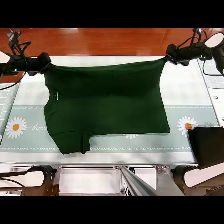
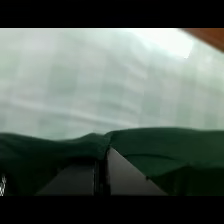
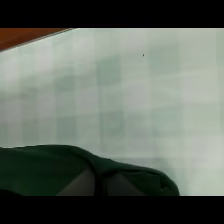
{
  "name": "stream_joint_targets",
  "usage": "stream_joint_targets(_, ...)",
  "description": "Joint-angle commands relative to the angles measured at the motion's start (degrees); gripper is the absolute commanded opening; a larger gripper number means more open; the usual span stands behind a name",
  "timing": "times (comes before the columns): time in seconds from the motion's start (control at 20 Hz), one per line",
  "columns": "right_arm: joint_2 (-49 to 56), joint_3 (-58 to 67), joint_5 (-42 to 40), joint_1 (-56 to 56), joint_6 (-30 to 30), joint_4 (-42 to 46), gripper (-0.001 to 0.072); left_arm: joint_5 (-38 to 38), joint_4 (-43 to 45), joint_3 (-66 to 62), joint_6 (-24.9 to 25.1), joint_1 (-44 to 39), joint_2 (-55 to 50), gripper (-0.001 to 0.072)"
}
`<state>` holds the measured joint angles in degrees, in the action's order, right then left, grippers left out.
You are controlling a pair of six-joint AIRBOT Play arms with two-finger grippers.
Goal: Fold the shirts.
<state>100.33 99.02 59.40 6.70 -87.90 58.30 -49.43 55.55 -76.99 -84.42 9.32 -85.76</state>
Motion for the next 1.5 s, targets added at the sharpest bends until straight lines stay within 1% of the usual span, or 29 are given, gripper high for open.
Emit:
stream_joint_targets(0.0,1.99,1.97,10.19,2.32,2.21,-3.13,0.0026,-13.86,0.11,-1.18,4.11,1.55,-0.83,0.0019)
stream_joint_targets(0.05,2.01,1.95,13.38,2.86,3.91,-2.43,0.0026,-17.77,0.11,-0.96,7.08,1.7,-0.87,0.0019)
stream_joint_targets(0.1,1.99,1.36,15.23,2.95,4.17,-1.51,0.0026,-20.63,0.55,-0.04,10.08,1.6,-1.03,0.0019)
stream_joint_targets(0.2,2.01,-1.14,15.67,2.82,4.22,-0.68,0.0026,-21.22,4.39,3.13,10.21,1.49,-1.03,0.0019)
stream_joint_targets(0.3,2.54,-4.59,15.69,2.45,4.15,0.46,0.0026,-20.11,9.09,6.78,7.13,1.51,-1.03,0.0019)
stream_joint_targets(0.35,2.93,-6.23,15.67,2.25,4.15,0.66,0.0026,-20.02,10.14,8.59,6.58,1.49,-1.03,0.0019)
stream_joint_targets(0.5,4.74,-8.81,15.43,1.64,4.13,0.79,0.0027,-20.04,10.54,12.04,6.6,1.49,-1.03,0.0019)
stream_joint_targets(0.65,6.01,-8.81,15.12,0.94,2.89,0.9,0.0027,-20.04,10.49,12.37,6.58,1.49,-1.03,0.0019)
stream_joint_targets(0.7,6.05,-8.81,14.84,0.9,2.54,1.33,0.0063,-20.11,10.49,12.39,6.58,1.49,-1.03,0.0019)
stream_joint_targets(0.75,6.05,-8.81,14.8,0.83,1.62,1.77,0.0276,-20.28,10.49,12.39,6.16,1.49,-1.03,0.0025)
stream_joint_targets(0.8,6.03,-8.81,15.17,0.83,0.94,1.81,0.0546,-20.33,10.49,12.39,5.46,1.49,-1.03,0.0158)
stream_joint_targets(0.85,5.9,-8.63,16.26,1.07,0.87,1.9,0.0635,-22.29,10.56,12.22,5.42,1.49,-1.01,0.0607)
stream_joint_targets(0.9,5.66,-7.74,18.05,2.01,0.85,2.58,0.0635,-25.38,11.67,11.58,6.1,1.7,-1.01,0.0705)
stream_joint_targets(1.05,1.7,-5.66,22.95,7.17,0.31,4.33,0.0634,-33.53,17.16,10.58,6.29,3.56,0.59,0.0705)
stream_joint_targets(1.15,-3.76,-7.67,23.74,10.38,0.31,9.81,0.0635,-35.74,16.85,13.6,3.89,6.43,4.42,0.0705)
stream_joint_targets(1.2,-7.3,-11.02,22.97,12.11,0.33,11.98,0.0636,-36.06,16.02,16.2,4.66,7.74,6.97,0.0704)
stream_joint_targets(1.25,-10.93,-16.06,21.38,14.25,-0.92,12.94,0.0636,-36.13,15.41,19.76,7.37,9.01,10.01,0.0704)
stream_joint_targets(1.3,-14.38,-21.81,19.41,16.26,-1.7,12.55,0.0636,-35.67,15.45,23.67,8.68,10.19,12.81,0.0704)
stream_joint_targets(1.35,-18.34,-28.87,16.61,18.08,-0.9,10.86,0.0636,-34.49,15.3,28.46,8.68,11.98,15.85,0.0704)
stream_joint_targets(1.45,-26.43,-43.15,10.01,20.13,3.54,5.44,0.0636,-31.19,13.33,38.01,6.88,16.48,21.75,0.0704)
